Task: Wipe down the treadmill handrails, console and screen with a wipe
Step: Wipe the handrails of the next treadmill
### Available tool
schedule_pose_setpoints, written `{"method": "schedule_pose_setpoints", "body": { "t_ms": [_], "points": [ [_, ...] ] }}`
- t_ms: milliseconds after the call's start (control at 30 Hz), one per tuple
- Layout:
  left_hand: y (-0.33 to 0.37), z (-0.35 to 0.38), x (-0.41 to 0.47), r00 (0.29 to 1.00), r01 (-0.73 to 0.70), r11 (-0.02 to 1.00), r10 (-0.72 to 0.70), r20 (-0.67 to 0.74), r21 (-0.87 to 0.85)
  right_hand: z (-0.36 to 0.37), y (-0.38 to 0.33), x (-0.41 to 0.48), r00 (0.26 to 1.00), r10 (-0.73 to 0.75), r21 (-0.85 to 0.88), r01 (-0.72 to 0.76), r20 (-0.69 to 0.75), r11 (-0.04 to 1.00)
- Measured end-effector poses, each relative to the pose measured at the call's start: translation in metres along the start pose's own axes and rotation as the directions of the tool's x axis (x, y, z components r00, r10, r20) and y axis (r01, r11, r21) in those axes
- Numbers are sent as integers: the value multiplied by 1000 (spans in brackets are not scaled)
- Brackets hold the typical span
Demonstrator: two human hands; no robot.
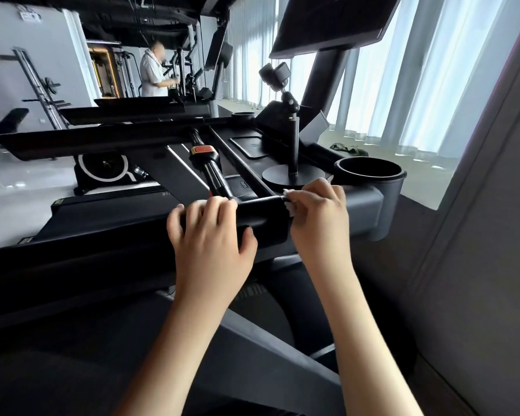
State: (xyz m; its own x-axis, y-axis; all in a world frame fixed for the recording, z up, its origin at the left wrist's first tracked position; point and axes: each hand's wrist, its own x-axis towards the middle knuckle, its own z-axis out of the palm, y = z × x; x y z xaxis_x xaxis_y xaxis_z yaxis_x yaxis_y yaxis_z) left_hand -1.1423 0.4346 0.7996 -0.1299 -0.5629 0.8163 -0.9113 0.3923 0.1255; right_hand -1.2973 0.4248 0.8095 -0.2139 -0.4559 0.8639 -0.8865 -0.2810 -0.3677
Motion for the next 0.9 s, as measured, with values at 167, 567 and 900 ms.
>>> {"method": "schedule_pose_setpoints", "body": {
  "t_ms": [167,567,900],
  "points": [
    [16,6,11,994,-101,993,103,29,-54,-8,23,14,988,122,-71,-129,-94,989],
    [22,19,7,994,-97,994,95,-51,-44,-2,36,-25,915,241,100,-220,-323,970],
    [21,22,6,993,-101,994,98,-64,-49,6,44,-42,851,316,158,-274,-419,949]
  ]
}}
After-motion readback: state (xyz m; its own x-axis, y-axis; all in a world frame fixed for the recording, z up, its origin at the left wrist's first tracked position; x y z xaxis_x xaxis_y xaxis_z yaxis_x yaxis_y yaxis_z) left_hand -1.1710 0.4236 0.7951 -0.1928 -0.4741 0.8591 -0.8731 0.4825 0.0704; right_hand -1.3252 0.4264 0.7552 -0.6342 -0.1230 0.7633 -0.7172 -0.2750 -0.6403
